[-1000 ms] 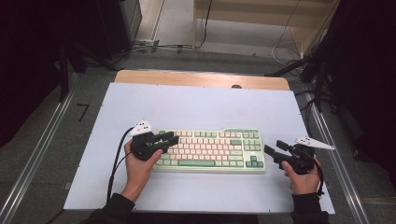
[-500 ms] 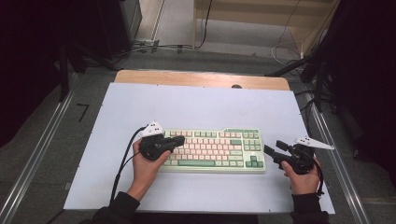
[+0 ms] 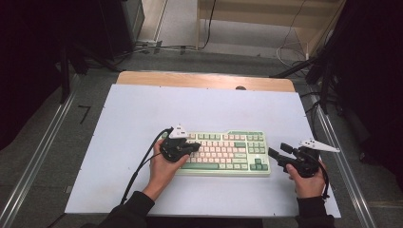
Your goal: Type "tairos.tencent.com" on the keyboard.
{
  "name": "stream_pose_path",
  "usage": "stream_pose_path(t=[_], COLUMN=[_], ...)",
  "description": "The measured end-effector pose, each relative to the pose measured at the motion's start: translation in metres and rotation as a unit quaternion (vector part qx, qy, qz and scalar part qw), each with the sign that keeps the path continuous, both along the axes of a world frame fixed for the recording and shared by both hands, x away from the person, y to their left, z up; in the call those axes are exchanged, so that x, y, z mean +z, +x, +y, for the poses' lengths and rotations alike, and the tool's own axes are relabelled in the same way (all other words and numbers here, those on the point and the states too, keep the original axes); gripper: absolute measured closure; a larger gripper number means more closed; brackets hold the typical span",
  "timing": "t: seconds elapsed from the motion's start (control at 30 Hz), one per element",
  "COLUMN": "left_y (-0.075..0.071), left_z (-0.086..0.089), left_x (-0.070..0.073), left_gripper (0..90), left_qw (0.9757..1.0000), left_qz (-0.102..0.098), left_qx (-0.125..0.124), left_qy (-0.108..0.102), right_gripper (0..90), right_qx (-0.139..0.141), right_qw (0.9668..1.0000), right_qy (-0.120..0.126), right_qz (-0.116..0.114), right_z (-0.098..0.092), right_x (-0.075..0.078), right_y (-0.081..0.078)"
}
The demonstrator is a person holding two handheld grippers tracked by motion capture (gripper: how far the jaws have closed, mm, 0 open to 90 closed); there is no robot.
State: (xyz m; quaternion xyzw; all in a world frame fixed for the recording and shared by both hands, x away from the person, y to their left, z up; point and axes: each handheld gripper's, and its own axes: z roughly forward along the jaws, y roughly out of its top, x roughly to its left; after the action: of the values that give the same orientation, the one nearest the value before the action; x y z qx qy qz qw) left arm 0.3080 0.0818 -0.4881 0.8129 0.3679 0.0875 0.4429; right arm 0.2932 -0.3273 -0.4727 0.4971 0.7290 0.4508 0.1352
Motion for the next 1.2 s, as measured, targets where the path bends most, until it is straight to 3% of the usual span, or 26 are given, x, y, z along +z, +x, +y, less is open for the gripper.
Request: stream_pose_path(t=[0.4, 0.57, 0.6, 0.63, 0.67, 0.7, 0.73, 0.8, 0.9, 1.2], left_y=[0.003, 0.001, 0.0, 0.0, -0.001, -0.001, -0.002, -0.003, -0.008, -0.024], left_z=[0.001, 0.011, 0.014, 0.016, 0.019, 0.023, 0.026, 0.033, 0.043, 0.071], left_x=[0.0, 0.01, 0.012, 0.014, 0.015, 0.016, 0.017, 0.018, 0.02, 0.016], left_gripper=[90.0, 84.7, 70.3, 61.6, 55.7, 55.7, 44.4, 42.4, 41.5, 41.5], left_qw=[0.9994, 0.9995, 0.9991, 0.9985, 0.9977, 0.9967, 0.9957, 0.9943, 0.9933, 0.9931], left_qz=[0.002, 0.004, 0.003, 0.002, 0.005, 0.008, 0.012, 0.016, 0.009, -0.007], left_qx=[0.008, 0.008, 0.011, 0.017, 0.018, 0.019, 0.022, 0.022, 0.026, 0.048], left_qy=[0.034, -0.03, -0.041, -0.052, -0.065, -0.078, -0.089, -0.103, -0.112, -0.107], right_gripper=[31.0, 31.0, 31.0, 31.0, 31.0, 31.0, 31.0, 31.0, 31.0, 31.0], right_qx=[0.001, 0.0, -0.001, 0.0, 0.0, 0.0, 0.0, 0.0, 0.0, 0.002], right_qw=[1.0, 1.0, 1.0, 1.0, 1.0, 1.0, 1.0, 1.0, 1.0, 1.0], right_qy=[-0.001, 0.0, 0.0, 0.001, 0.0, 0.0, 0.001, 0.001, 0.0, 0.005], right_qz=[0.002, 0.001, 0.002, 0.002, 0.001, 0.001, 0.001, 0.001, 0.002, 0.002], right_z=[0.001, 0.0, -0.001, -0.001, -0.001, -0.001, 0.0, 0.0, 0.0, 0.0], right_x=[0.0, 0.0, 0.0, 0.0, 0.0, 0.0, 0.0, 0.0, 0.0, 0.0], right_y=[0.0, 0.0, 0.0, 0.0, 0.0, 0.0, 0.0, 0.0, 0.0, 0.001])
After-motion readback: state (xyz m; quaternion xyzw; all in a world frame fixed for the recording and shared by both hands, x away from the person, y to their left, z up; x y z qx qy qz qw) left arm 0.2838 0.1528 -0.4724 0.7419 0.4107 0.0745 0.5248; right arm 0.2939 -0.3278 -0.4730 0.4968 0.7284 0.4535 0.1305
